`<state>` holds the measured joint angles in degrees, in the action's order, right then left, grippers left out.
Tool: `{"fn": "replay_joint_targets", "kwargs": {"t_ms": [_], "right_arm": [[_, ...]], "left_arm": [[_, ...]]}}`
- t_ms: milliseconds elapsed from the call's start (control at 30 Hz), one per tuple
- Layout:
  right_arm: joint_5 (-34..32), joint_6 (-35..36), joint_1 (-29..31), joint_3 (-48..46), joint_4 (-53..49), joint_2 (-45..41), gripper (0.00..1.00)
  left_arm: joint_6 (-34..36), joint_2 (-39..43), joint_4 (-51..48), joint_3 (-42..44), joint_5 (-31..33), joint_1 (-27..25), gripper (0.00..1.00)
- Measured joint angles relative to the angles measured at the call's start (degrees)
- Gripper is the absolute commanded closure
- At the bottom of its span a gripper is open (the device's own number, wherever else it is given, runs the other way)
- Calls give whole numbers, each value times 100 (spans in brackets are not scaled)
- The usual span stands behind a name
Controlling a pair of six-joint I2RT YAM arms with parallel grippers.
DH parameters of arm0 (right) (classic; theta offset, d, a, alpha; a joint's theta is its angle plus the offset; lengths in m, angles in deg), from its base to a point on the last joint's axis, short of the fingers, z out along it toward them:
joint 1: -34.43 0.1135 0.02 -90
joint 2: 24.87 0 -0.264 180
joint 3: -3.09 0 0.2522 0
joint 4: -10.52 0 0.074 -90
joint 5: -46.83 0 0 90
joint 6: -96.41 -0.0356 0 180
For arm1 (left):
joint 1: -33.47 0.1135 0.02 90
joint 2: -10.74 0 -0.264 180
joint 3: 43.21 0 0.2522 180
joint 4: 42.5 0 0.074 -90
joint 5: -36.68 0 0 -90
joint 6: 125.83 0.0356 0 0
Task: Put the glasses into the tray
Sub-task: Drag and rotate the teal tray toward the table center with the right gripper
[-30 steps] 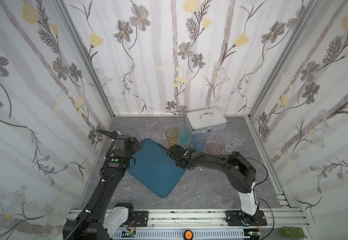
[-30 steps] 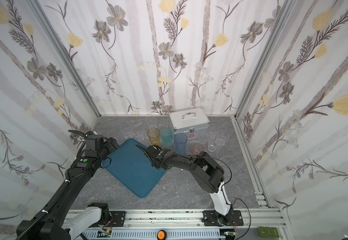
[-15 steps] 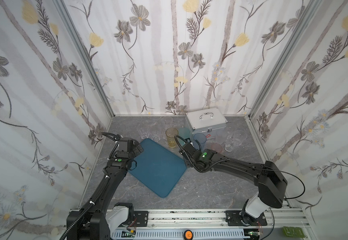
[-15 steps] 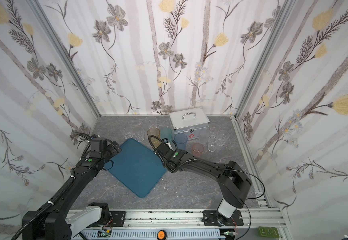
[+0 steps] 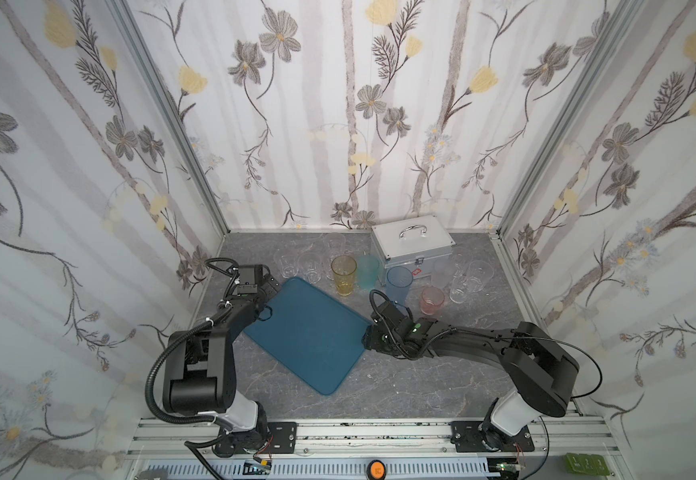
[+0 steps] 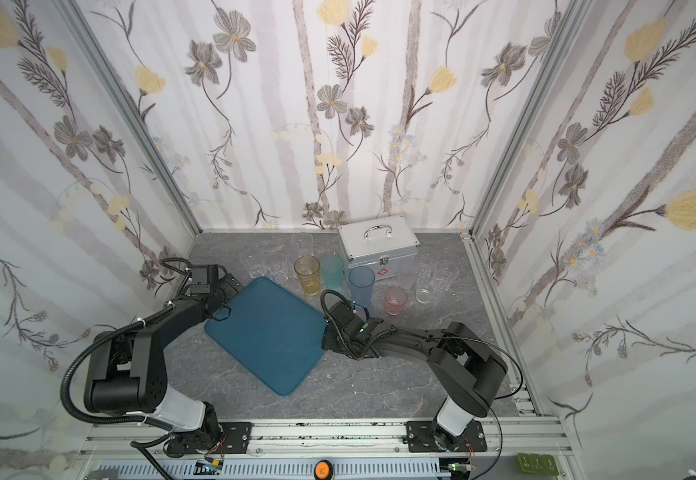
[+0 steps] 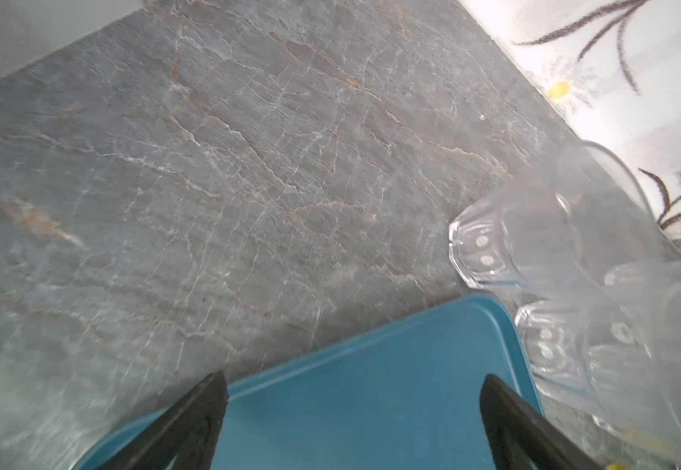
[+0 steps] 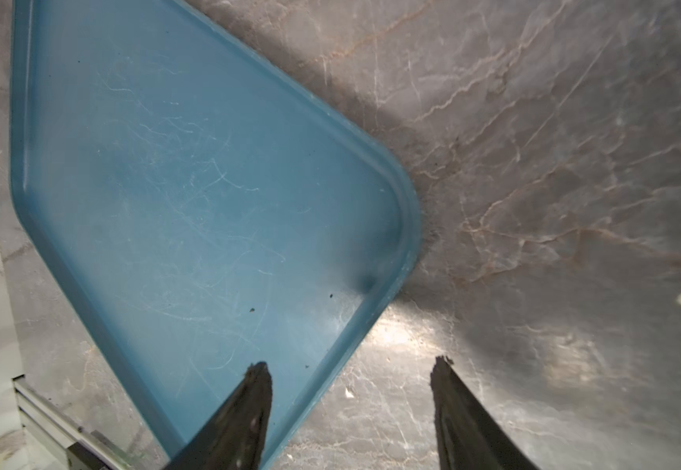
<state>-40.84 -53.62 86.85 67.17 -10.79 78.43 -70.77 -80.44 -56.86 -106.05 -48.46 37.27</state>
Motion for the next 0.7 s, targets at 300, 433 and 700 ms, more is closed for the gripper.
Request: {"fn": "replay_joint_targets", "kwargs": {"t_ms": [300, 433, 700], "right_arm": [[223, -339, -31, 15, 492, 289, 38], [223, -354, -42, 68, 564, 402, 38], [227, -348, -105, 76, 597, 446, 39]], "left_arm": [[-87, -885, 315, -422, -385, 214, 0], [-87, -1276, 389, -632, -387, 271, 0], [-216, -1394, 1010, -468, -411, 339, 1]]}}
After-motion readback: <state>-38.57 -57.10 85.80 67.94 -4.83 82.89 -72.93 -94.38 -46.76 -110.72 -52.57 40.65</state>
